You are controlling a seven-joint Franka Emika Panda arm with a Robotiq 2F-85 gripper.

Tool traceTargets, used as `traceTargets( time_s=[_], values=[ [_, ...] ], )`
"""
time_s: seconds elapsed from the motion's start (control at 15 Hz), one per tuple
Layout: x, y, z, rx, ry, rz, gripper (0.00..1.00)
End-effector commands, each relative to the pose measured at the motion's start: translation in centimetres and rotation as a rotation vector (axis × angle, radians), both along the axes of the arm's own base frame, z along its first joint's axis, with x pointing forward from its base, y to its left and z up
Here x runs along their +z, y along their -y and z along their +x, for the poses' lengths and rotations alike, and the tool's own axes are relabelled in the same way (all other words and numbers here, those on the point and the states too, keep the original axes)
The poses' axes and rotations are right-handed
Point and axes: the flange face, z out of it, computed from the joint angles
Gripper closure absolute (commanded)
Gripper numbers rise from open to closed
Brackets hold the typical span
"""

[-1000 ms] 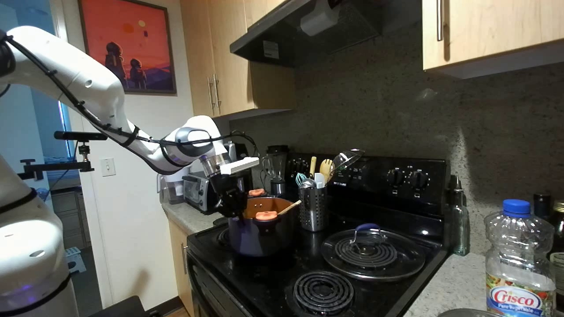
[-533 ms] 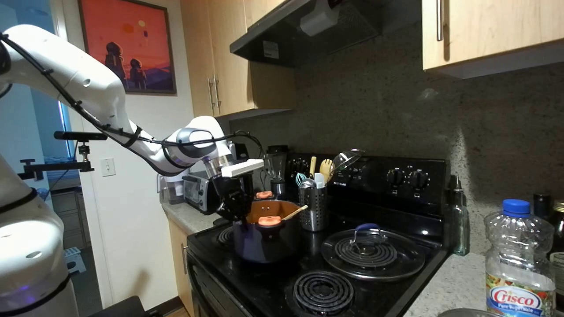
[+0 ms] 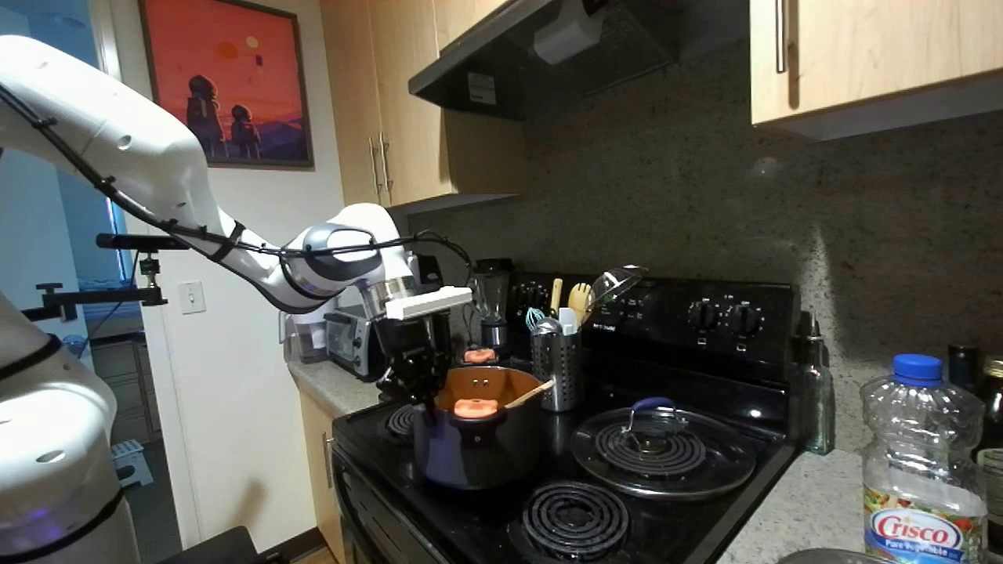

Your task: Move the pot from the left plate to the right plate

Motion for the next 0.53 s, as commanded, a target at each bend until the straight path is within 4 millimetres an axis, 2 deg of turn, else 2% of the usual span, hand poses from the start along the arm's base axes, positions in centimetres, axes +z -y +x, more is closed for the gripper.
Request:
traceTargets(
  time_s=[0.0,0.27,0.47],
  values=[
    [3.8,1.8,-2.8,-0.063,0.069,-0.038,0.95],
    [5.8,3.9,-4.0,-0.106,0.072,-0.056,0.95],
    [6.6,4.5,-3.4,-0.11,0.075,-0.068,0.95]
  ],
)
